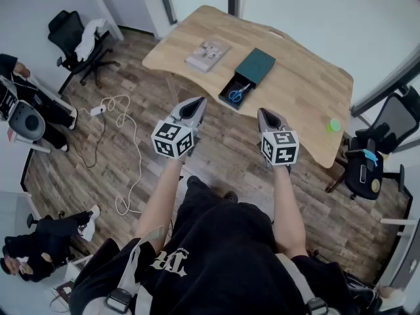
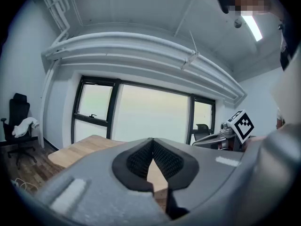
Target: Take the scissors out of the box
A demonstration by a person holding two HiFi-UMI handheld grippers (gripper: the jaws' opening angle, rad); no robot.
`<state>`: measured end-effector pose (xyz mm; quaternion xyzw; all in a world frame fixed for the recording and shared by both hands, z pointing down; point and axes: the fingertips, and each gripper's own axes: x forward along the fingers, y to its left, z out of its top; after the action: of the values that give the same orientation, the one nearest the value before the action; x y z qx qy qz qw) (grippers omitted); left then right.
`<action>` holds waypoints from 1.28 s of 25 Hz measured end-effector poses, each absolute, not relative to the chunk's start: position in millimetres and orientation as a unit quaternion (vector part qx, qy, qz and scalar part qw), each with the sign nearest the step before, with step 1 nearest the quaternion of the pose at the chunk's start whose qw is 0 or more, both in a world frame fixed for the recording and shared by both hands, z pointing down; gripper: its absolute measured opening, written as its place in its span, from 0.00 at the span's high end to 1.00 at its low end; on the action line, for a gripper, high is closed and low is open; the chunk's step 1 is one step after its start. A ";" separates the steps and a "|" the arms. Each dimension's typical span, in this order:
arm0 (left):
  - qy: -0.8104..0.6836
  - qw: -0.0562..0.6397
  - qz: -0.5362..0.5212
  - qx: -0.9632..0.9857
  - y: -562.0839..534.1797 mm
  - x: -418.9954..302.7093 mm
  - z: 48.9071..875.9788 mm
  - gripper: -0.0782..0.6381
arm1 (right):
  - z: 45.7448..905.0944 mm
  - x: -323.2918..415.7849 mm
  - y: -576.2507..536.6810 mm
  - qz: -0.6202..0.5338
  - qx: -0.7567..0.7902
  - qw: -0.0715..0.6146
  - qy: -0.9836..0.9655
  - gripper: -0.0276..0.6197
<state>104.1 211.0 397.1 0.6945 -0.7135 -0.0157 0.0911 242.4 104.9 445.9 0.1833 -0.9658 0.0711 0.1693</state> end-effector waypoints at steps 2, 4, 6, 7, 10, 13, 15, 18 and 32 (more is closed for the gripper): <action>-0.714 0.091 -0.016 0.694 205.1 104.6 398.2 0.89 | 447.0 243.3 98.1 0.071 0.184 0.169 -0.966 0.95; -0.714 0.091 -0.015 0.694 200.9 106.0 399.1 0.89 | 448.3 244.8 93.1 0.072 0.185 0.169 -0.965 0.95; -0.713 0.092 -0.013 0.695 197.7 108.7 399.9 0.89 | 449.6 247.3 89.8 0.074 0.186 0.169 -0.965 0.95; -0.713 0.092 -0.012 0.695 196.0 110.2 400.1 0.89 | 449.9 248.7 88.3 0.076 0.187 0.169 -0.965 0.95; -0.713 0.093 -0.010 0.695 190.4 114.8 400.5 0.89 | 450.2 252.9 81.9 0.085 0.188 0.164 -0.965 0.95; -0.713 0.094 -0.010 0.694 186.5 118.6 401.4 0.89 | 452.1 255.4 76.8 0.091 0.189 0.163 -0.964 0.95; -0.714 0.096 -0.011 0.694 185.1 121.4 402.8 0.89 | 454.9 257.0 74.8 0.092 0.188 0.165 -0.964 0.95; -0.716 0.100 -0.011 0.690 185.0 124.2 407.1 0.89 | 459.5 258.5 73.2 0.096 0.184 0.168 -0.964 0.95; -0.706 0.108 -0.006 0.700 142.9 105.5 419.3 0.89 | 473.5 243.0 40.6 0.110 0.190 0.173 -0.960 0.95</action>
<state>105.5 142.9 419.3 0.7004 -0.7056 -0.0060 0.1080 243.0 40.6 473.5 0.1896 -0.9601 0.1102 0.1733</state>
